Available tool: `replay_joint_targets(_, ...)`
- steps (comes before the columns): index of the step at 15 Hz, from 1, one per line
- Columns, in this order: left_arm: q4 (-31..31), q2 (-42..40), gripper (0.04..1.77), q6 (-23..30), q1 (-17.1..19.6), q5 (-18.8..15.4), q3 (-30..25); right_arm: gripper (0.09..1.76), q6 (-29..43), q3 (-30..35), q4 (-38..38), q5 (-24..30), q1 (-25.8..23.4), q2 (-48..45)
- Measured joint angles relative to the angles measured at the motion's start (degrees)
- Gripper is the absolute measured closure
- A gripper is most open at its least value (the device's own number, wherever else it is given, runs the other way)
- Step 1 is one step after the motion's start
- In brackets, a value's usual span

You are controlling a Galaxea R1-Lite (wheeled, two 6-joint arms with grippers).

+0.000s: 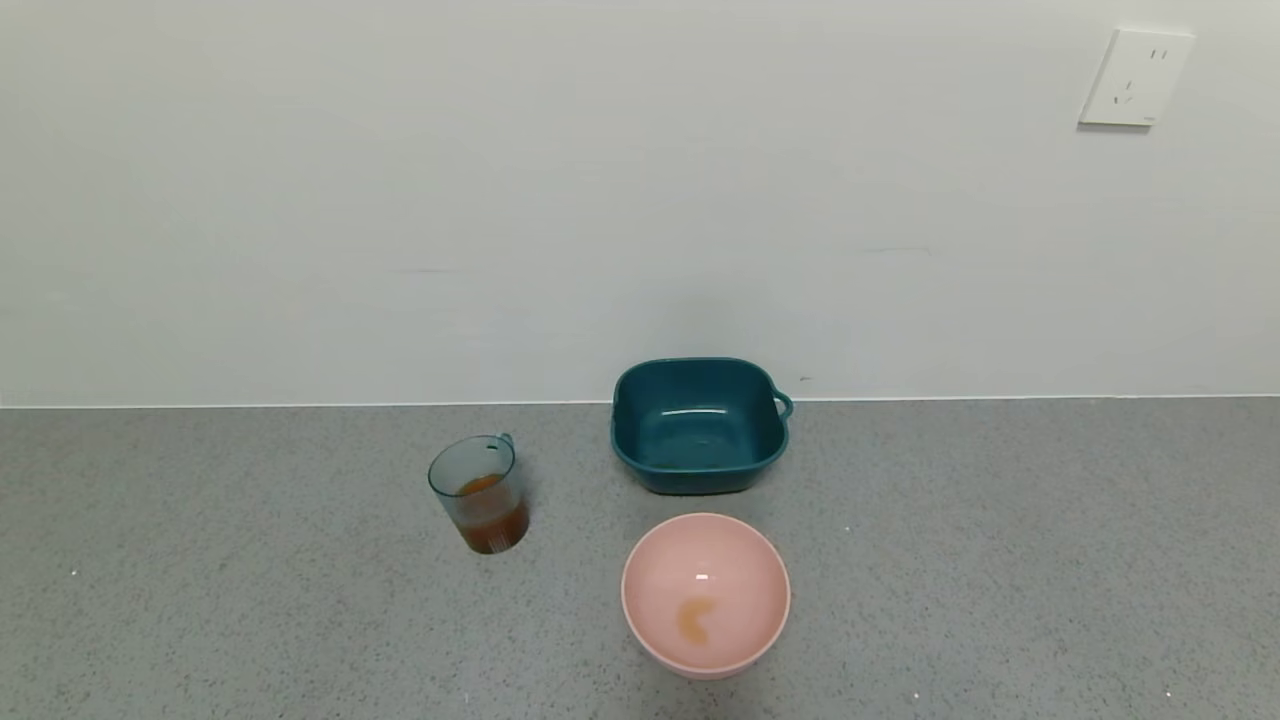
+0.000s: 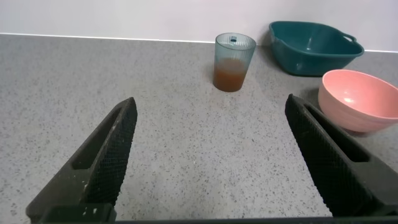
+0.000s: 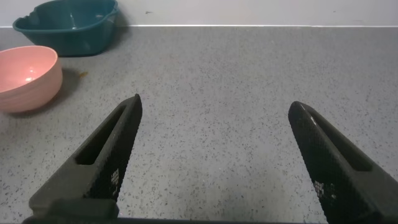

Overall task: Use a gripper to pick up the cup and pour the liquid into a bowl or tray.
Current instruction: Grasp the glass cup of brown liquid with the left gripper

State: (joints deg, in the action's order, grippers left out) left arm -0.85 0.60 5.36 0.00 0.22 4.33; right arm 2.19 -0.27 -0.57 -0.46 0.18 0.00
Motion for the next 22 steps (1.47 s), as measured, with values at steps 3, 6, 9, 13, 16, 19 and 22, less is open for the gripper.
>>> replay_joint_targets(3,-4.3,3.6,0.09,-0.1,0.0,-0.4,7.0,0.14,0.0,0.0,0.0,0.0,0.0,0.0)
replay_joint_targets(6,-5.3,12.5,0.09,-0.2,0.0,-0.9,12.8,0.14,0.0,0.0,0.0,0.0,0.0,0.0)
replay_joint_targets(9,-5.2,26.1,0.09,-0.3,-0.1,-1.8,18.3,0.14,0.0,0.0,0.0,0.0,0.0,0.0)
replay_joint_targets(13,-4.9,45.1,0.09,-1.7,-0.1,-5.3,26.0,0.14,0.0,0.0,0.0,0.0,0.1,0.0)
replay_joint_targets(16,-1.0,57.8,0.09,-3.3,-1.8,-6.4,30.0,0.14,0.0,0.0,0.0,0.0,0.0,0.0)
replay_joint_targets(19,5.2,68.8,0.09,-3.5,-5.7,-5.2,31.2,0.14,0.0,0.0,0.0,0.0,0.0,0.0)
replay_joint_targets(22,13.1,78.9,0.09,-3.2,-10.8,-0.6,31.2,0.14,0.0,0.0,0.0,0.0,0.0,0.0)
